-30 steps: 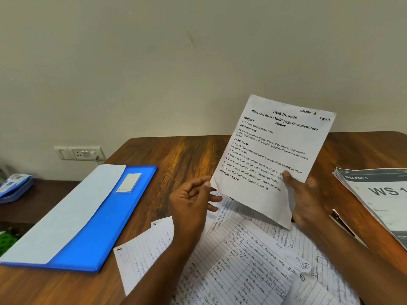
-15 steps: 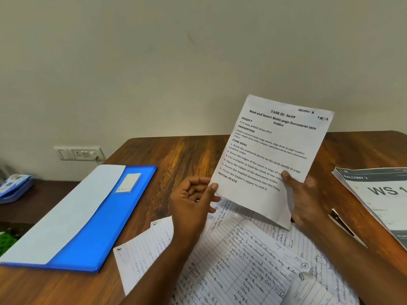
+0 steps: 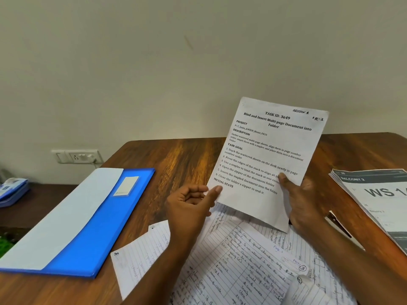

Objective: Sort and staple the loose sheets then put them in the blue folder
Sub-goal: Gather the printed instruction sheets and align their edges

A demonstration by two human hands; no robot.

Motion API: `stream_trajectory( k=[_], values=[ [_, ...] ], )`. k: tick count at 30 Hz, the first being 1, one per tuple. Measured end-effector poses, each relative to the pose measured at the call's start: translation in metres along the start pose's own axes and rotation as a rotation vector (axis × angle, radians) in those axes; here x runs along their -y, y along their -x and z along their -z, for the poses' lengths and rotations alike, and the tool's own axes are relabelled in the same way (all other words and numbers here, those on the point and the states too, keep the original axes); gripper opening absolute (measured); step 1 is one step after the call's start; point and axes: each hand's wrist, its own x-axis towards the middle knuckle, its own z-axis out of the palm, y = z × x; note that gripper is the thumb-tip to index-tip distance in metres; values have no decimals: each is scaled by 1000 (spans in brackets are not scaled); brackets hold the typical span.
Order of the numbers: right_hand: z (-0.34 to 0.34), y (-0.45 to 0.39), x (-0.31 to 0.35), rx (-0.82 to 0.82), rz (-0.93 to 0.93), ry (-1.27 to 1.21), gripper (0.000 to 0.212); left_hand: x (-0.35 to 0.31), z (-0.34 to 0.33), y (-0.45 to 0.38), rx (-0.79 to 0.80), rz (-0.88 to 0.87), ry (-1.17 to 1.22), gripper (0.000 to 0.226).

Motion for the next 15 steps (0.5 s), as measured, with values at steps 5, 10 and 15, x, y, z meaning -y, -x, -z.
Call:
stream_trajectory(
  k=[5,10,15],
  values=[
    [0,1,0,3,-5,17,40,5,1,-2,-37,50,-51,16],
    [3,-3,0,-33,-22,6,43,6,2,-4,8,43,65,11],
    [3,-4,0,-48,-26,16,43,3,3,-8,67,104,263,16]
  ],
)
